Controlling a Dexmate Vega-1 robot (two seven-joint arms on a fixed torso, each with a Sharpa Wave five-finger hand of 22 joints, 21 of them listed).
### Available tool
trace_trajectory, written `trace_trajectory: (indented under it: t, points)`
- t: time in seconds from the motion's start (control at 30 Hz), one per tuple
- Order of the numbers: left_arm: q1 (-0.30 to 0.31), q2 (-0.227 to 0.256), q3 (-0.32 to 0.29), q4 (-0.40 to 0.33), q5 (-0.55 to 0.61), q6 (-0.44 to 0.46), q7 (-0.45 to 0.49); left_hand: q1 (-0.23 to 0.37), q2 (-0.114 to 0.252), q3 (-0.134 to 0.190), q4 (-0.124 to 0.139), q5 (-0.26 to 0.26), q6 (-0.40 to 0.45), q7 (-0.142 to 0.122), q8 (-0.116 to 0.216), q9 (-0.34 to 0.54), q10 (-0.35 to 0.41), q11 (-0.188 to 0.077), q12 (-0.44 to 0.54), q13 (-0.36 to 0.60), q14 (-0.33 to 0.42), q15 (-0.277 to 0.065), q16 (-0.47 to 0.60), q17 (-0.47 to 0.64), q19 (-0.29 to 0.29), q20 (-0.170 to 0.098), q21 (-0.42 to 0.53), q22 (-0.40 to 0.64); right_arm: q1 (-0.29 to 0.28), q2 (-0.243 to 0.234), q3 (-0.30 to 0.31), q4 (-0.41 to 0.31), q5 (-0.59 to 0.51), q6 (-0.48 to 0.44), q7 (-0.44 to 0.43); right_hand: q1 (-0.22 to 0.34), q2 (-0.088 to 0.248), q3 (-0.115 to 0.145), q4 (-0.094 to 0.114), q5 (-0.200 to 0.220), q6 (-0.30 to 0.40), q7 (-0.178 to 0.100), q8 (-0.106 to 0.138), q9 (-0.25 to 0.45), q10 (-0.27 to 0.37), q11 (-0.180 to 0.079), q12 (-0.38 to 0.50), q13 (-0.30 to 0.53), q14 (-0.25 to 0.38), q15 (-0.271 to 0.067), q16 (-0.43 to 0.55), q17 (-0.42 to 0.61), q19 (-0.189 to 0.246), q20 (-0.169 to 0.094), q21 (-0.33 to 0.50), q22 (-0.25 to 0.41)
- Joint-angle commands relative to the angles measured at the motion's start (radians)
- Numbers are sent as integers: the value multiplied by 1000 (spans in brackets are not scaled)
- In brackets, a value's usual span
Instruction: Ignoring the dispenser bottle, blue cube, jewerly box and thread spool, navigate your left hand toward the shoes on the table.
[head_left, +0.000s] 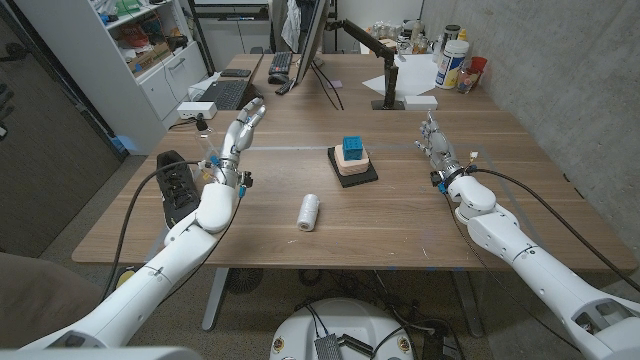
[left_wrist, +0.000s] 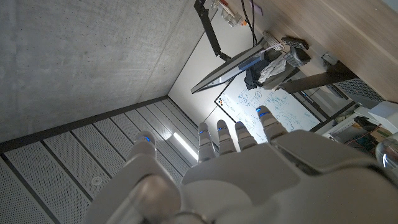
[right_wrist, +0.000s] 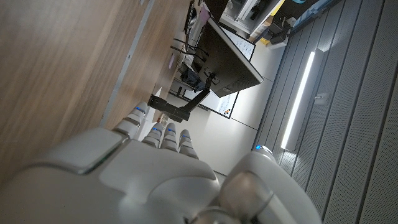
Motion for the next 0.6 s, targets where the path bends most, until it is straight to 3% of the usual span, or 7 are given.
trace_trajectory:
  t: [0.03, 0.6]
  points:
    - [53, 2, -32, -78, 58, 104, 63, 11, 2, 4, -1, -2, 3, 1, 0, 3, 0, 7, -2, 4, -2, 7, 0, 2, -3, 9, 1, 2, -2, -1, -2, -9, -7, -7, -9, 6, 7, -3, 2, 2, -4, -9, 6, 4, -3, 1, 2, 3, -5, 1, 0, 5, -5, 2, 1, 4]
    - [124, 45, -59, -201, 236, 251, 167, 15, 1, 5, -3, -3, 5, 5, -4, 3, -1, 8, -4, 4, -1, 11, -1, 2, -4, 14, 0, 2, -22, -15, 10, -25, -19, -12, -41, 6, 7, -5, 1, 2, -3, -9, 6, 4, -5, 0, 2, 3, -6, 0, 1, 5, -8, 3, 2, 4]
